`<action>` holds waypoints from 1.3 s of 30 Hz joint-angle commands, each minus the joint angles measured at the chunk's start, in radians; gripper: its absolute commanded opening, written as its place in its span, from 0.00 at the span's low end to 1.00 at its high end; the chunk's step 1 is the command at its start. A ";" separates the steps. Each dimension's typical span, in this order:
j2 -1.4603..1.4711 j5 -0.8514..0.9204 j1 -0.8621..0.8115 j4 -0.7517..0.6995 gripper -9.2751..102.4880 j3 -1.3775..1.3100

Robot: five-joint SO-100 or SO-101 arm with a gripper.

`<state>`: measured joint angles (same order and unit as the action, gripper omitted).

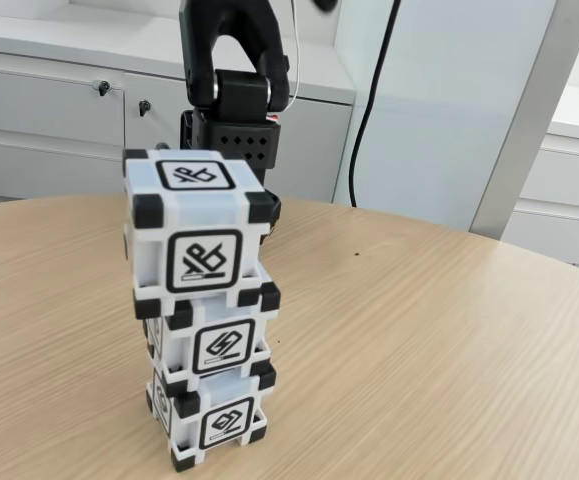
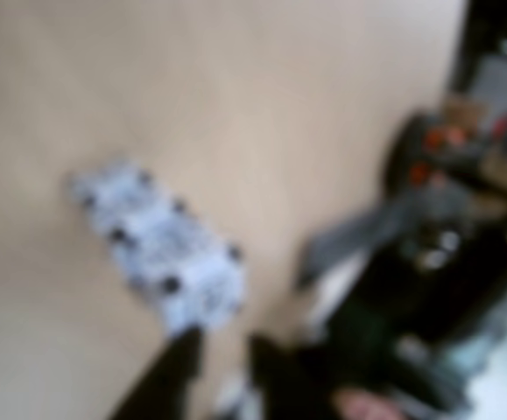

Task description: Stack cubes from left to right.

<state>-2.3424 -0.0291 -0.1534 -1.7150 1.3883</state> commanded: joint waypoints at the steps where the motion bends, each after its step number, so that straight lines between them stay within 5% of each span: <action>1: -0.078 -0.048 0.032 -0.003 0.08 -0.040; 7: -0.255 -0.091 0.066 0.028 0.08 0.071; 22: -0.773 -0.107 0.112 0.572 0.08 0.968; 39: -0.946 -0.018 0.094 0.592 0.08 1.382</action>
<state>-3.2244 -0.0522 -0.0491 -1.1351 2.7750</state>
